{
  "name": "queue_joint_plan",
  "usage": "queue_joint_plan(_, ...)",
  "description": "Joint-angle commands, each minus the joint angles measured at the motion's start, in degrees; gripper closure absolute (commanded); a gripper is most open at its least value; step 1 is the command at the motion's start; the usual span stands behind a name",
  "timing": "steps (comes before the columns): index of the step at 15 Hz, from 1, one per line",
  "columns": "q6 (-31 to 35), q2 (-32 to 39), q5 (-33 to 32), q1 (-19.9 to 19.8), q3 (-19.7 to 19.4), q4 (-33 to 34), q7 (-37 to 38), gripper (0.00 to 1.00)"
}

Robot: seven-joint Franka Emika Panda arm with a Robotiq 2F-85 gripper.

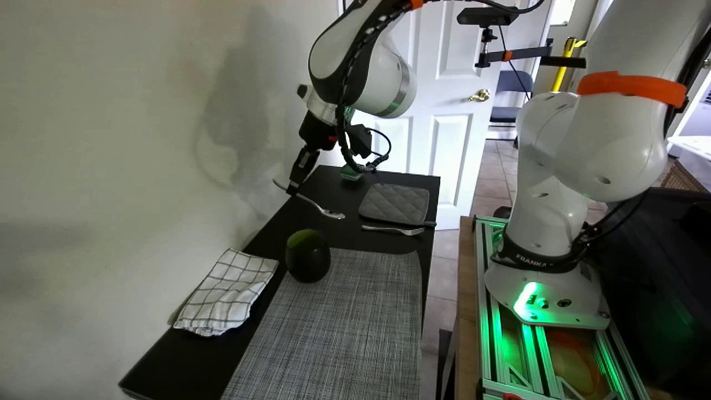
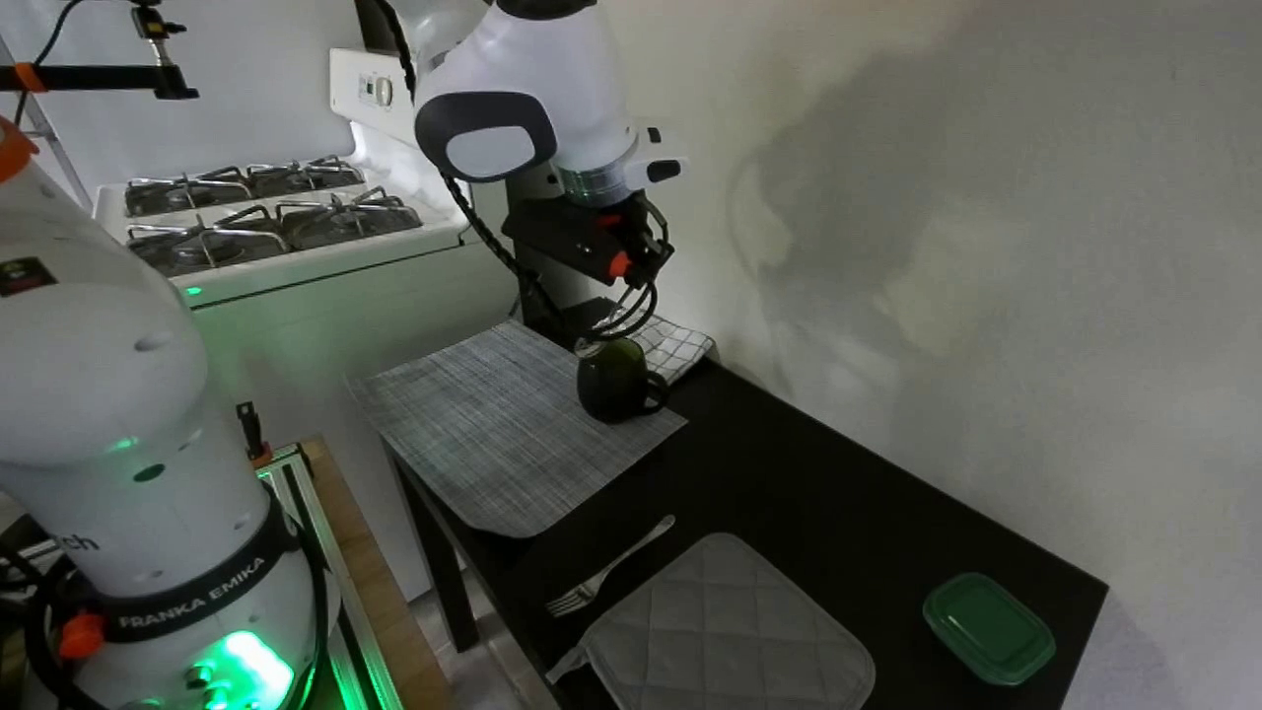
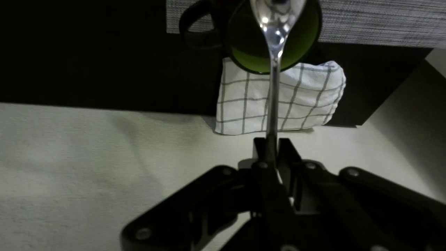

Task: Put the silver spoon in the black mug.

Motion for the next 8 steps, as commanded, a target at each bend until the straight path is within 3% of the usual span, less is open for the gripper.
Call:
queue_joint_plan(1,0.0,-0.8,7.2,4.7,-1.9,0.1,-5.3,0.97)
queue_joint_plan(4,0.2,-0.6,10.4,6.8,-2.8,-0.2,-8.6,0.97)
queue_joint_plan(5,0.0,-0.1,7.5,4.7,-1.2,0.2,-5.3,0.97)
queue_joint_plan(6,0.0,-0.1,7.7,4.9,-1.3,0.2,-5.6,0.88)
queue_joint_plan(8,0.0,-0.1,7.7,4.9,-1.3,0.2,-5.6,0.88)
